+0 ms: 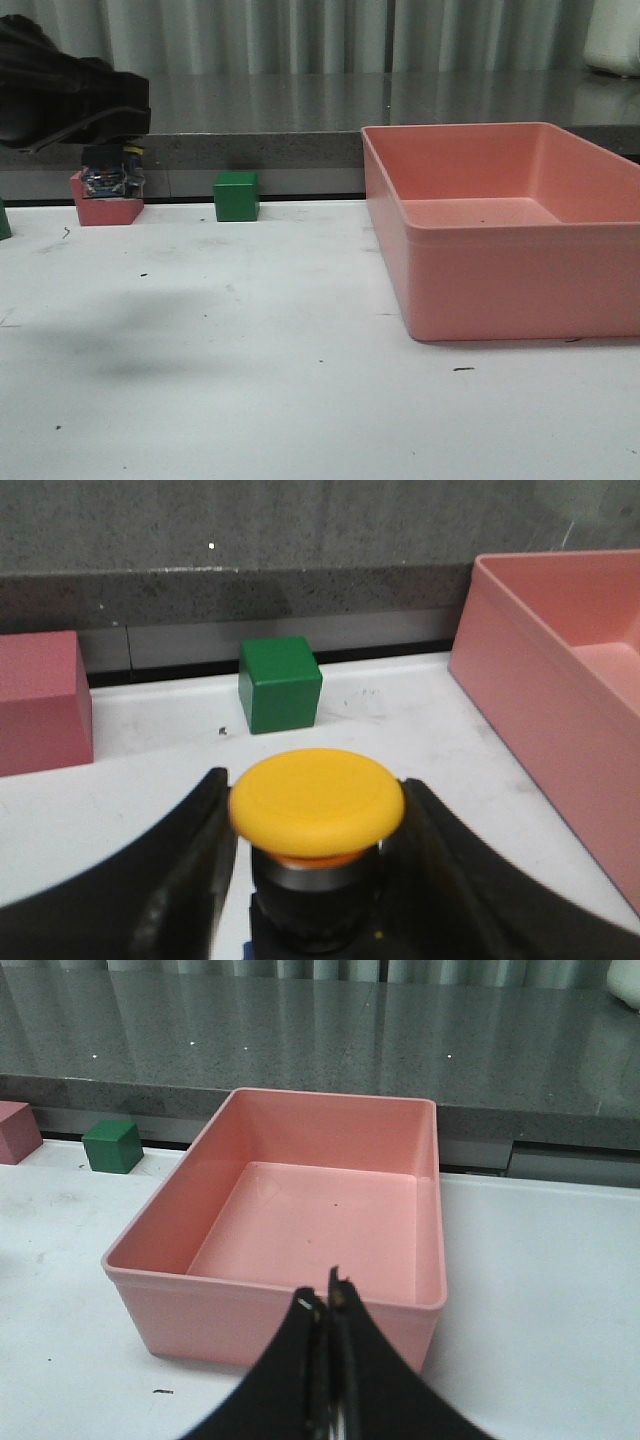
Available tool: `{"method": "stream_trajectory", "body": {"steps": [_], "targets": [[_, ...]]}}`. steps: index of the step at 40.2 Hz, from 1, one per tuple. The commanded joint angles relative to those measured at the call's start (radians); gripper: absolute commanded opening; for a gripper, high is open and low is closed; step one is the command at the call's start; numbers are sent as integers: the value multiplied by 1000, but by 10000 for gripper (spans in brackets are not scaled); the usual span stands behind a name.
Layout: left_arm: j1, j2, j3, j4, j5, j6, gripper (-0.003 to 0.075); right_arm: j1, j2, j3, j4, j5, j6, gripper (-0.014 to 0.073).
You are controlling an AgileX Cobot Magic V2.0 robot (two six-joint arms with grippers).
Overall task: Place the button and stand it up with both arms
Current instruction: 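Lift the button and rotate it cap-up with the left gripper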
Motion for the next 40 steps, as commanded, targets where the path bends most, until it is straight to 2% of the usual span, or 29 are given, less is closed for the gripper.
{"method": "stream_trajectory", "body": {"steps": [1, 5, 9, 14, 20, 29, 40], "targets": [[-1, -33, 87, 4, -388, 17, 188, -5, 10, -25, -13, -81, -14, -62], [-1, -4, 163, -1, -513, 61, 188, -5, 10, -25, -13, -81, -14, -62], [-1, 51, 187, -18, -527, 123, 188, -5, 10, -25, -13, -81, -14, -62], [-1, 143, 189, -42, -583, 133, 188, -5, 10, -25, -13, -81, -14, -62], [-1, 259, 189, -48, -825, 133, 188, -5, 10, -25, -13, -81, -14, -62], [-1, 382, 187, -84, -832, 133, 188, -5, 10, -25, -13, -81, -14, -62], [-1, 384, 187, -84, -832, 133, 190, -5, 10, -25, -13, -81, -14, -62]]}}
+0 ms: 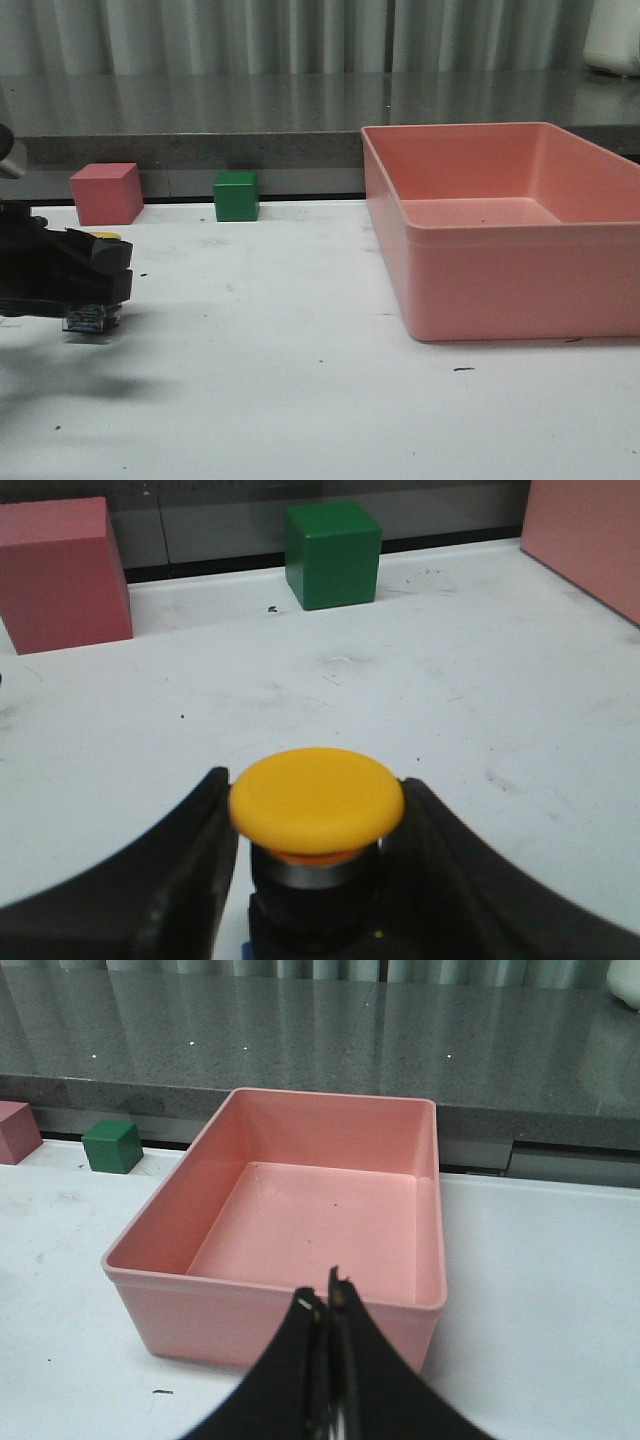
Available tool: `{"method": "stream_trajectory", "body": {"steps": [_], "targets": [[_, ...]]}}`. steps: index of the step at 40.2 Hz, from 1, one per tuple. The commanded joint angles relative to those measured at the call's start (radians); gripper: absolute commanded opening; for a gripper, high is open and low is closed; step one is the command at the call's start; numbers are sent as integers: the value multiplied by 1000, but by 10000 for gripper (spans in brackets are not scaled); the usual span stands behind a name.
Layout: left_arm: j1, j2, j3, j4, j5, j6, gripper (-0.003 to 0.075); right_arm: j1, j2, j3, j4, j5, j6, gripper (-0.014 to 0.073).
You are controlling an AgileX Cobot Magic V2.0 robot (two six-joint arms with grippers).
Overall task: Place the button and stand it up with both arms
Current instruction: 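Lift the button and rotate it cap-up with the left gripper, then set the button upright on the table and open the left gripper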
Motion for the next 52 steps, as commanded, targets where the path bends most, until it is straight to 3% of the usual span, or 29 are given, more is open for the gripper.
{"method": "stream_trajectory", "body": {"steps": [1, 6, 17, 31, 39, 44, 52], "targets": [[-1, -30, -11, -11, -223, 0, 191, -5, 10, -25, -13, -81, -14, -62], [-1, -37, -11, -11, -223, 0, 231, -5, 10, -25, -13, -81, -14, -62], [-1, -86, -11, -26, -223, 0, 498, -5, 10, -25, -13, -81, -14, -62], [-1, -92, -11, -29, -223, 2, 517, -5, 10, -25, -13, -81, -14, -62], [-1, -184, -9, -33, -204, 98, 517, -5, 10, -25, -13, -81, -14, -62], [-1, -345, -15, -59, -40, 98, 516, -5, 10, -25, -13, -81, -14, -62], [-1, -630, -19, -100, 352, 98, 515, -5, 10, -25, -13, -81, -14, -62]]}}
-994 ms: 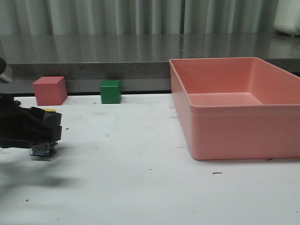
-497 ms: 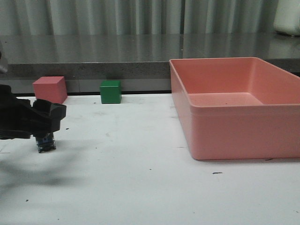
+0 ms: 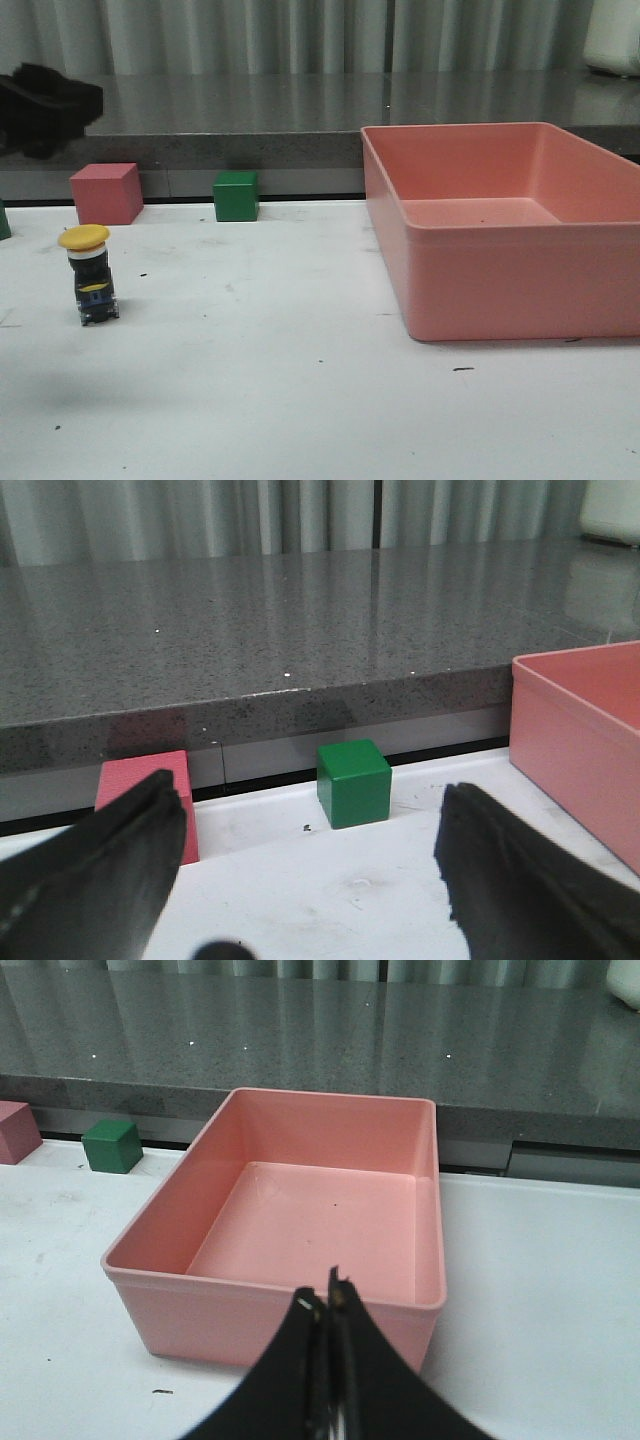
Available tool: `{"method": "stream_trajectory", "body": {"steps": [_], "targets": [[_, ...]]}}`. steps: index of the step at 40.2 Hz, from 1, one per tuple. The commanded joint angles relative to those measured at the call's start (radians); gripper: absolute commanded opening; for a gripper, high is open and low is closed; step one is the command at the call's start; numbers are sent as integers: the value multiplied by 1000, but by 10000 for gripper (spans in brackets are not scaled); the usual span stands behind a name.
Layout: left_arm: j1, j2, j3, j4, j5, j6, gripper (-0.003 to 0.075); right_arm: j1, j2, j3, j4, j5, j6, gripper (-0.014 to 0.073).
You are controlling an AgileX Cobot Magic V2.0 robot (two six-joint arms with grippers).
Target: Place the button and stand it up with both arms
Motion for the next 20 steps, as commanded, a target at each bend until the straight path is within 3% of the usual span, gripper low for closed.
{"method": "stream_trajectory", "body": {"steps": [1, 9, 12, 20], "targets": [[-1, -180, -21, -24, 138, 2, 515, -5, 10, -25, -13, -81, -14, -62], [-1, -481, -21, -29, 470, 2, 512, -5, 10, -25, -13, -81, -14, -62], [-1, -603, -21, -29, 579, 2, 475, -5, 10, -25, -13, -81, -14, -62], [-1, -884, -21, -29, 839, 2, 201, -5, 10, -25, -13, -81, -14, -62]]}}
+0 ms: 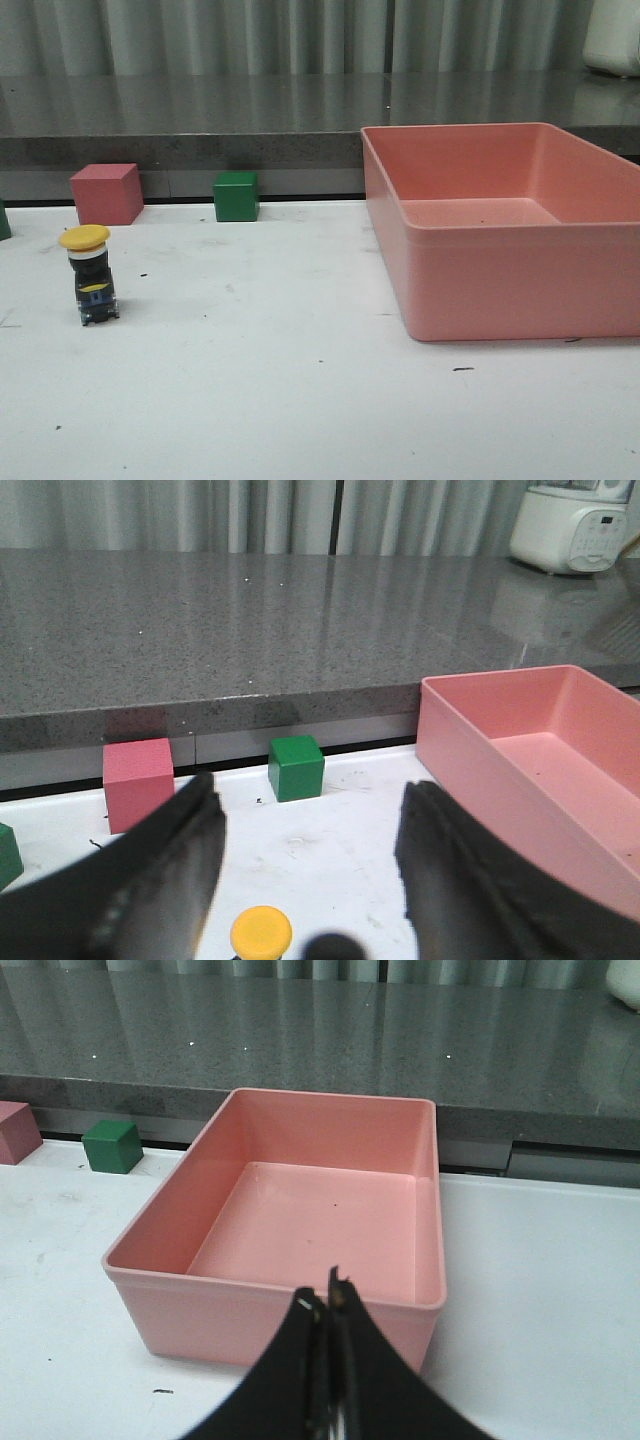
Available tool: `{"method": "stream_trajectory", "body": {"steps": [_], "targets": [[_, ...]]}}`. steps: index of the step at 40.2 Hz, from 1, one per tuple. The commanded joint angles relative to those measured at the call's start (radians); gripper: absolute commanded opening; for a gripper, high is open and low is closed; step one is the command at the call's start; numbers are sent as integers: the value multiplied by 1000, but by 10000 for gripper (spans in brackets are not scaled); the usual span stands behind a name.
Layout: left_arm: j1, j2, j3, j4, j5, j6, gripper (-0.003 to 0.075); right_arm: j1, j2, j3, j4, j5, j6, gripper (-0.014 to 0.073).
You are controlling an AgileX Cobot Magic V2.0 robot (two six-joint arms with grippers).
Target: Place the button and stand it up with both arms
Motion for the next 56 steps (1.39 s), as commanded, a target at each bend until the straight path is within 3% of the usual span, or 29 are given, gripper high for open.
{"method": "stream_trajectory", "body": {"steps": [1, 7, 20, 45, 56], "targets": [[-1, -133, -27, -5, 61, -2, 171, -5, 10, -25, -13, -81, -14, -62], [-1, -299, -27, -5, 220, -2, -19, -5, 10, -25, -13, -81, -14, -62], [-1, -490, -27, -5, 284, -2, -20, -5, 10, -25, -13, -81, -14, -62], [-1, -490, -25, -5, 284, -2, -20, -5, 10, -25, -13, -81, -14, -62], [31, -537, 93, 80, 231, -88, -20, -5, 10, -25, -13, -81, -14, -62]]}}
